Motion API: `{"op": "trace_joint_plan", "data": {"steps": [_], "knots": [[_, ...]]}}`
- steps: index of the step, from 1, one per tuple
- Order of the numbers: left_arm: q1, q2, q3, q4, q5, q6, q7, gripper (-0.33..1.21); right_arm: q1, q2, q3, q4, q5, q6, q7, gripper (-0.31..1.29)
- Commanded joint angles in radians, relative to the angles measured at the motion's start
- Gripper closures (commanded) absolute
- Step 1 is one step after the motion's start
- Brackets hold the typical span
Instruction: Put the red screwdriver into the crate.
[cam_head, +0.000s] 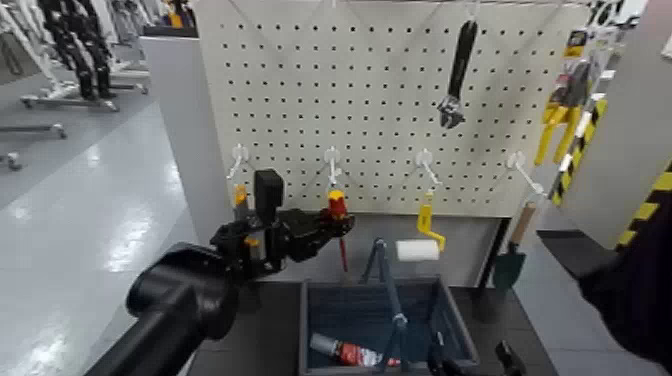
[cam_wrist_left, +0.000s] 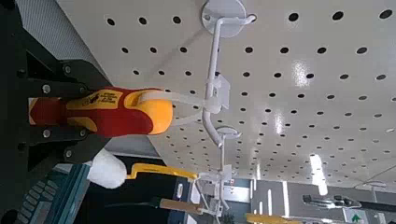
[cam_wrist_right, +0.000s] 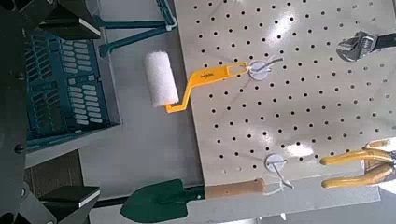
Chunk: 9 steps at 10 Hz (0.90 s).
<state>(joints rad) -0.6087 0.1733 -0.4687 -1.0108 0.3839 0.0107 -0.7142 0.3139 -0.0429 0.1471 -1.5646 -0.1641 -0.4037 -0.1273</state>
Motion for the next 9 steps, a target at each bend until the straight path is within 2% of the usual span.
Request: {"op": "trace_joint_plan", "data": {"steps": [1,6,9], "knots": [[0.013,0.005,0.005,-0.038,0.001,0.005,-0.001,1.18,0.001,0.000,0.000,0.000,0.000,0.002,0.000,0.13],[0.178,0.025,0.114,-0.341,0.003,0.147,0.018,1.18,0.001,0.002,-0.001,-0.002,0.000,0.008,-0.002,0.13],[0.248,0.031,0.151,-0.474,0.015,0.245,0.029,1.18,0.001,0.002,-0.001,-0.003,0.000,0.008,0.000,0.13]]}}
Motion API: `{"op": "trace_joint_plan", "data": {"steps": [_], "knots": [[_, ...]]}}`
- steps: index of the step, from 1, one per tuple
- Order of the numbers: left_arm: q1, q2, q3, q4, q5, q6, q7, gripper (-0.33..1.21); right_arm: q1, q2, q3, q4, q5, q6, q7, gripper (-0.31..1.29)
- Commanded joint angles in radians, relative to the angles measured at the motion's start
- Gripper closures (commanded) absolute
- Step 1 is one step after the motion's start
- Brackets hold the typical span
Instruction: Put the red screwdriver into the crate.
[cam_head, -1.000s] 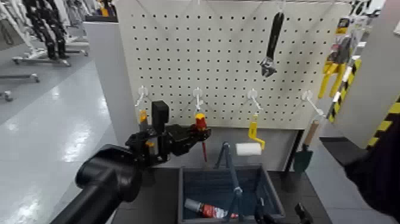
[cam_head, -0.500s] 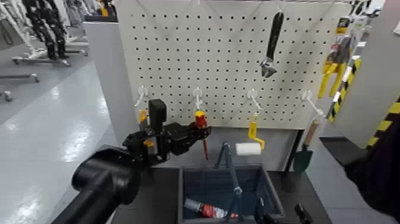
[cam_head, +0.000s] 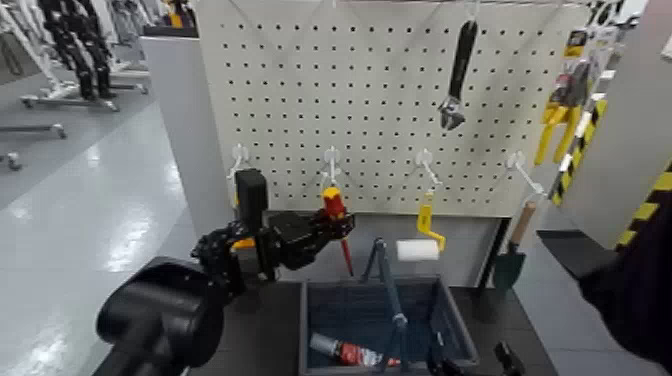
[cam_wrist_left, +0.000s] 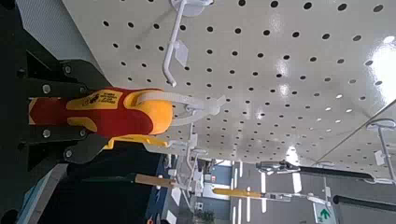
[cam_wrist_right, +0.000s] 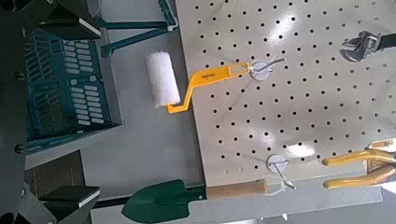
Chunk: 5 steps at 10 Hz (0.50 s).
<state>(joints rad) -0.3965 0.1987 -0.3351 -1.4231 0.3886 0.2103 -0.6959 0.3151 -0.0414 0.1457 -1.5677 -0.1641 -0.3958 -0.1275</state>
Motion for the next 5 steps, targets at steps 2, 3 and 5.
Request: {"op": "trace_joint_plan", "data": {"steps": [2,3,5], "knots": [[0.090,0.004,0.036,-0.100,0.062,0.080,0.039,1.18,0.002,0.002,-0.003,-0.002,-0.002,0.000,0.000,0.13],[0.114,0.004,0.045,-0.115,0.090,0.090,0.055,1.18,0.002,0.002,-0.003,-0.002,-0.002,0.000,0.000,0.13],[0.143,0.004,0.038,-0.094,0.173,0.044,0.075,1.18,0.001,0.002,-0.003,-0.002,-0.002,0.000,0.000,0.13]]}}
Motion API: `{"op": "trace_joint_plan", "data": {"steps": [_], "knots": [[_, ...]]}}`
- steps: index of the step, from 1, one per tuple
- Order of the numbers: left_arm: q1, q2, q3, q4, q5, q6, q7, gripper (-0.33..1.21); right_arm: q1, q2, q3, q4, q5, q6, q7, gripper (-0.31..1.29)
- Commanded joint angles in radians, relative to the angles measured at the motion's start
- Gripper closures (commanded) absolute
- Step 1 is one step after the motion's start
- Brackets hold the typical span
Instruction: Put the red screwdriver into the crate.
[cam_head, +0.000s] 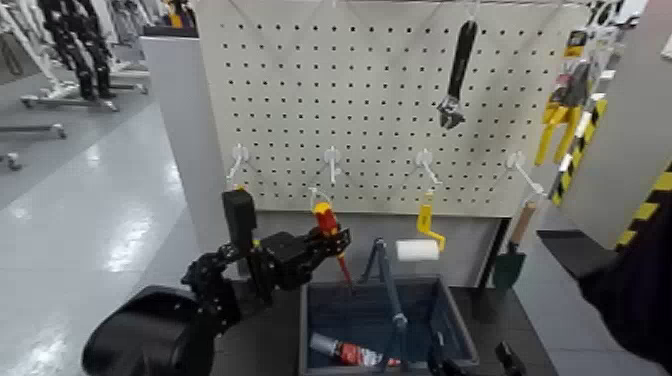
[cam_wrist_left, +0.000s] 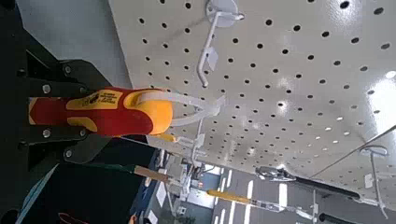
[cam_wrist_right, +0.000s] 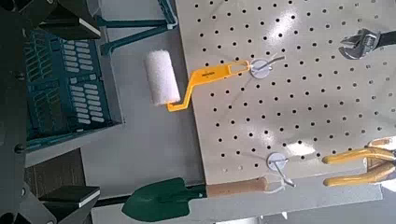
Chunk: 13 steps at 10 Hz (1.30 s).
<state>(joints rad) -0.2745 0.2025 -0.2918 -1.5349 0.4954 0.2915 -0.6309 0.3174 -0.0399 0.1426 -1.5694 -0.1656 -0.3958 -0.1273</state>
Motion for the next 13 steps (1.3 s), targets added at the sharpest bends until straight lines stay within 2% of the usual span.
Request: {"op": "trace_joint_plan", "data": {"steps": [1,6,9,10,11,12,13], "knots": [[0.026,0.000,-0.015,0.030,0.089,-0.048,0.016,1.18,-0.001,0.000,0.000,0.000,-0.002,0.000,0.000,0.13],[0.024,0.002,-0.109,0.216,0.287,-0.074,0.048,1.18,-0.001,-0.002,0.005,0.003,-0.006,-0.005,0.002,0.13],[0.018,0.000,-0.144,0.236,0.358,-0.022,0.099,1.17,-0.003,-0.002,0.005,0.005,-0.009,-0.006,0.002,0.13],[0.018,0.000,-0.145,0.236,0.370,0.000,0.114,1.10,-0.003,-0.002,0.005,0.005,-0.009,-0.006,0.002,0.13],[0.023,0.000,-0.142,0.231,0.385,0.018,0.131,0.88,-0.001,0.000,0.005,0.005,-0.009,-0.006,0.002,0.13],[0.026,0.002,-0.142,0.220,0.385,0.018,0.149,0.40,-0.001,0.000,0.005,0.005,-0.011,-0.006,0.002,0.13],[0.029,0.003,-0.142,0.216,0.388,-0.002,0.162,0.08,-0.001,0.000,0.003,0.005,-0.012,-0.006,0.002,0.13]]}}
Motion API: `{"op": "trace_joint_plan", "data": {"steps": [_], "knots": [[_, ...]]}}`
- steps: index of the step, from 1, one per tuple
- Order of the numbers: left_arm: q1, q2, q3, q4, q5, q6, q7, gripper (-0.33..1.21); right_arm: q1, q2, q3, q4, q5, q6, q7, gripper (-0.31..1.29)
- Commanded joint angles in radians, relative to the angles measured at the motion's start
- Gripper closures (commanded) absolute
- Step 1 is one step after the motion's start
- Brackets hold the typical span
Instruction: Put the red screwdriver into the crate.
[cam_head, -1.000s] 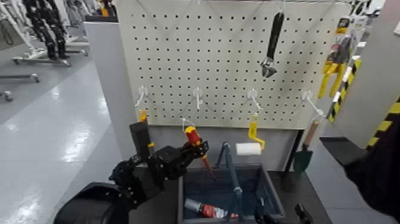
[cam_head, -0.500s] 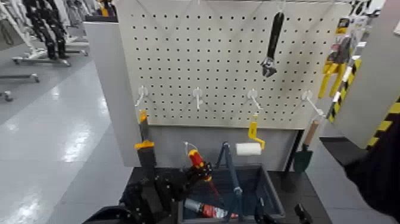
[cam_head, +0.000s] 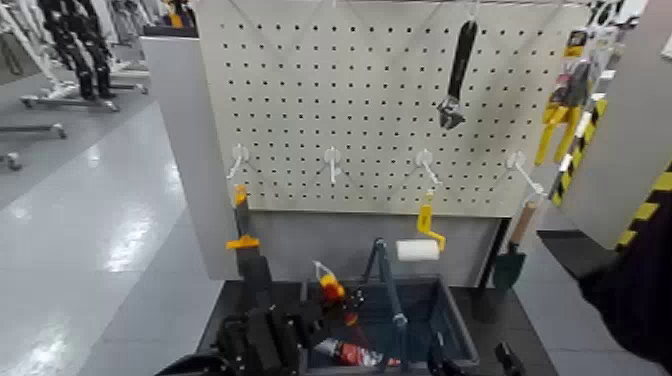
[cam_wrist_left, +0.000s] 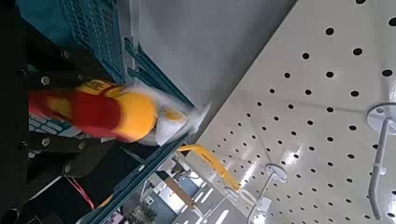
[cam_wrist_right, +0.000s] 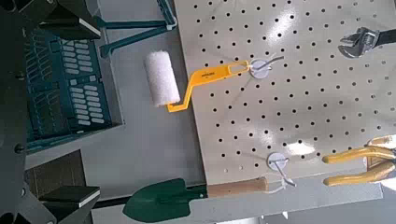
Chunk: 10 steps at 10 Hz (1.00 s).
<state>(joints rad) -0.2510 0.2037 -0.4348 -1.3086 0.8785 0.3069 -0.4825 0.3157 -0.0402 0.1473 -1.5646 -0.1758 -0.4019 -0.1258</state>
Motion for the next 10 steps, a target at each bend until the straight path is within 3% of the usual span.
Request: {"op": "trace_joint_plan", "data": {"steps": [1,5,10], "knots": [[0.016,0.000,0.010,-0.026,0.007,-0.058,0.047,0.12,0.000,0.000,-0.002,0.000,-0.004,0.000,0.002,0.13],[0.039,0.002,0.079,-0.127,-0.092,-0.075,0.085,0.18,0.002,0.002,-0.002,0.000,-0.005,0.000,0.003,0.13],[0.124,0.002,0.145,-0.251,-0.424,-0.229,0.173,0.16,0.002,0.002,-0.003,-0.002,-0.008,0.000,0.003,0.13]]}}
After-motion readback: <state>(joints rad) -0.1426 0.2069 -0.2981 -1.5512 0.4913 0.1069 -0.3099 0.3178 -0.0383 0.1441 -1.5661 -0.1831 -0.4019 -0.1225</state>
